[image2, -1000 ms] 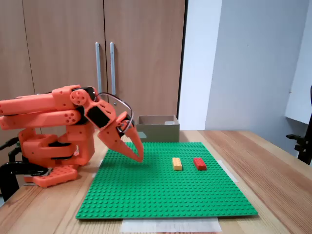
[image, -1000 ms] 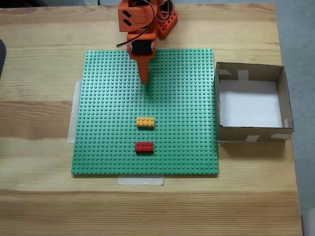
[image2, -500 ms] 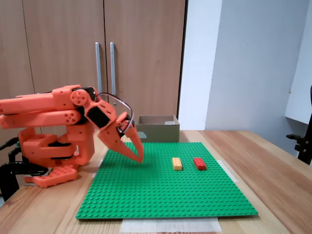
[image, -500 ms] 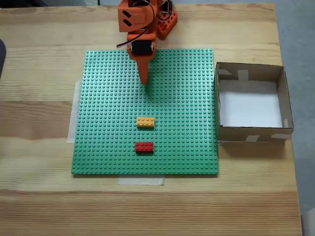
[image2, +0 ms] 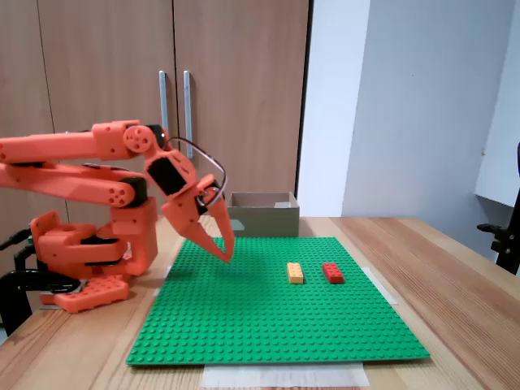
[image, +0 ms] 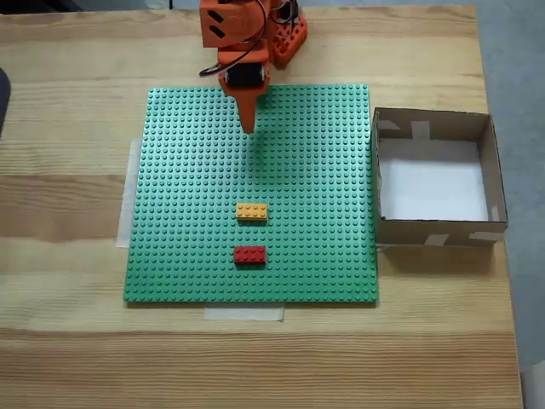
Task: Pick the red lego block and put it in the box.
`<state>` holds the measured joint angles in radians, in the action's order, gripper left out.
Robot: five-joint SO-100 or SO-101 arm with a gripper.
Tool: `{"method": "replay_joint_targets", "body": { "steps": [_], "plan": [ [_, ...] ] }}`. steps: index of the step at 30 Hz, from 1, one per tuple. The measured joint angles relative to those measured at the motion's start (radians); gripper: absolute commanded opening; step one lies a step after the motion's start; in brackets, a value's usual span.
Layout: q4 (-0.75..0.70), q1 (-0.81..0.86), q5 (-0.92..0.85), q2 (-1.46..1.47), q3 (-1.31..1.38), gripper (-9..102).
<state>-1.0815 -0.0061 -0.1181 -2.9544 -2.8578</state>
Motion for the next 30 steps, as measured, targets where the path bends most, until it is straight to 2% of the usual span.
{"method": "replay_joint_targets", "body": {
  "steps": [12, 17, 22, 30],
  "plan": [
    [-0.097, -0.021, 0.014, 0.213, 0.236, 7],
    [-0.149, -0.023, -0.028, 0.262, 0.302, 15],
    [-0.210, -0.023, -0.066, 0.359, 0.388, 15],
    [-0.238, -0.011, -0.020, 0.560, 0.591, 18]
  ]
}}
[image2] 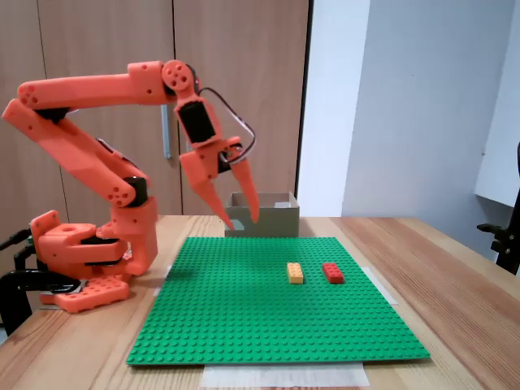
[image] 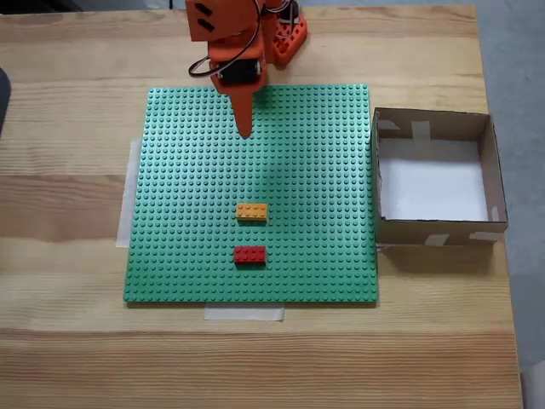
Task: Pick the red lego block and put it in the box.
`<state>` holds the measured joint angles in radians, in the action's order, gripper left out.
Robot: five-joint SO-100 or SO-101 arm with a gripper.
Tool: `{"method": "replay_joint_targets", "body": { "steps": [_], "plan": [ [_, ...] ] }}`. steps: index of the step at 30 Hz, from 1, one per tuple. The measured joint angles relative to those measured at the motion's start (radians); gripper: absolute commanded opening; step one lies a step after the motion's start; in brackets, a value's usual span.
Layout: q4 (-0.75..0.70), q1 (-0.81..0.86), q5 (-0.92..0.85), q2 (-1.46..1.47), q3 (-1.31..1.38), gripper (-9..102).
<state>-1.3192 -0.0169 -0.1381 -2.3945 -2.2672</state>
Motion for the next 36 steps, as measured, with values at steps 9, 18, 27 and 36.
{"method": "replay_joint_targets", "body": {
  "steps": [9, 18, 27, 36],
  "plan": [
    [0.072, 0.037, -0.035, 0.106, 0.048, 20],
    [0.115, 0.034, -0.009, 0.242, 0.150, 23],
    [0.115, 0.035, -0.003, 0.414, 0.310, 23],
    [0.049, 0.020, -0.026, 0.641, 0.554, 21]
  ]
}}
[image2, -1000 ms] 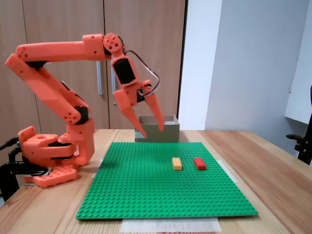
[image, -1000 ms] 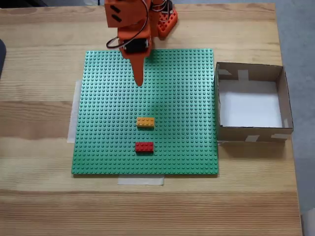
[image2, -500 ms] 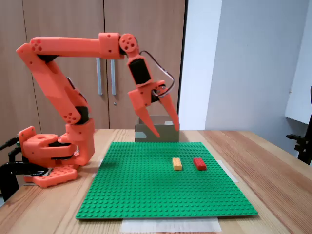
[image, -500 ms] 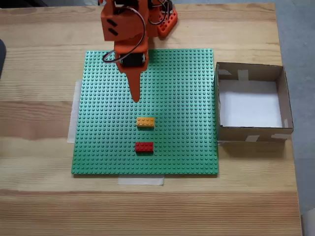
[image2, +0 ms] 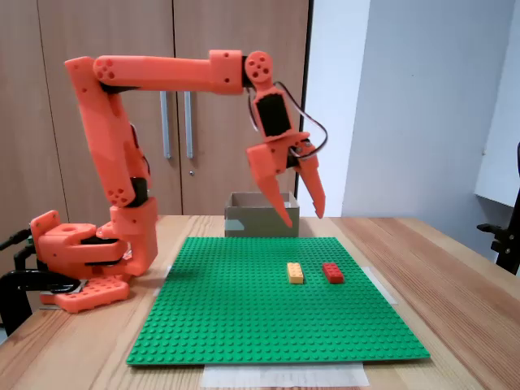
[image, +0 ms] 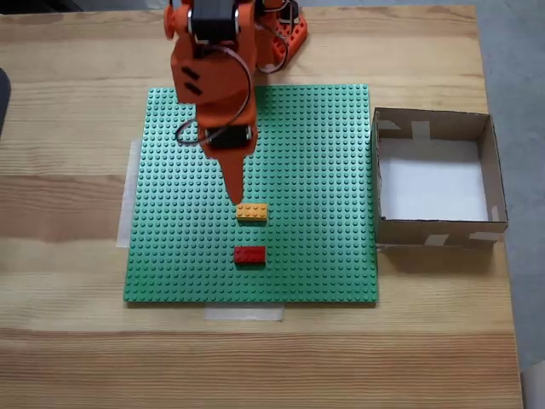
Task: Pick the red lego block and put it in the box.
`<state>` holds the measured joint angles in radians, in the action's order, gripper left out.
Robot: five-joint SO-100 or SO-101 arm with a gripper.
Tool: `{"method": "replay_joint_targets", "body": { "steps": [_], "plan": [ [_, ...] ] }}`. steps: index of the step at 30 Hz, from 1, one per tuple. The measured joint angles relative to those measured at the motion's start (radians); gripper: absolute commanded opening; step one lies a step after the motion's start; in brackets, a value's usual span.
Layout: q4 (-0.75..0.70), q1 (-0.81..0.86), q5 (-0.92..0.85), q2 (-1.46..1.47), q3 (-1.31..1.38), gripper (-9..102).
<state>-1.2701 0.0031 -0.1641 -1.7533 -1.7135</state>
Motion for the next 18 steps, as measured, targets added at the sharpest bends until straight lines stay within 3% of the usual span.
{"method": "replay_joint_targets", "body": {
  "steps": [18],
  "plan": [
    [-0.057, 0.000, -0.055, 0.288, 0.264, 29]
  ]
}}
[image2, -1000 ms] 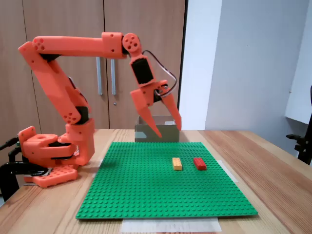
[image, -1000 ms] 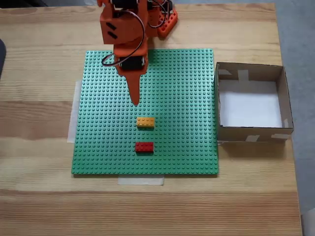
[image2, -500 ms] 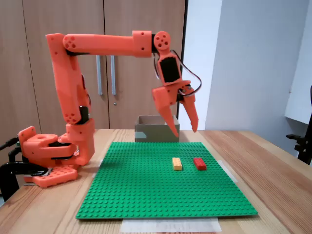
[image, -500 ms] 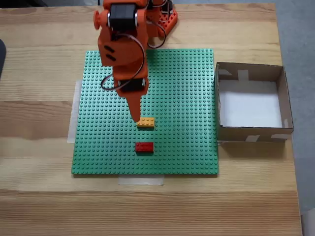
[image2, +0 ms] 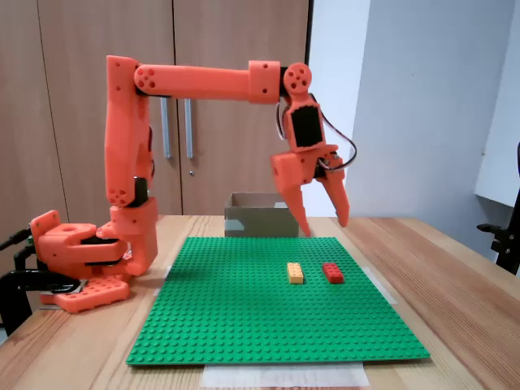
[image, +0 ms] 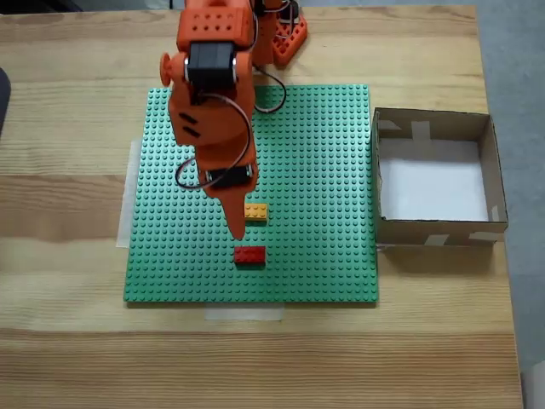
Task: Pick the red lego block and put it in the box.
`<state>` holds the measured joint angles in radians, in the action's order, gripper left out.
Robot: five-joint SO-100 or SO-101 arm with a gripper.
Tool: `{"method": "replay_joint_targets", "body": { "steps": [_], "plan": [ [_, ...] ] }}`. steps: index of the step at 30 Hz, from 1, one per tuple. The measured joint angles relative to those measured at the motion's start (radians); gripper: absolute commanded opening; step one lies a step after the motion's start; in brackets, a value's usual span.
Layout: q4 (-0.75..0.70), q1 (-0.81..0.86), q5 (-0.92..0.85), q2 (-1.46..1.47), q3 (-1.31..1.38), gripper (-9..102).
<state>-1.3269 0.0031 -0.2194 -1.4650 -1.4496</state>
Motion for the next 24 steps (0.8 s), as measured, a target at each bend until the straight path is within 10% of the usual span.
{"method": "replay_joint_targets", "body": {
  "steps": [24],
  "plan": [
    [0.012, -0.029, 0.044, 0.353, 0.239, 26]
  ]
}}
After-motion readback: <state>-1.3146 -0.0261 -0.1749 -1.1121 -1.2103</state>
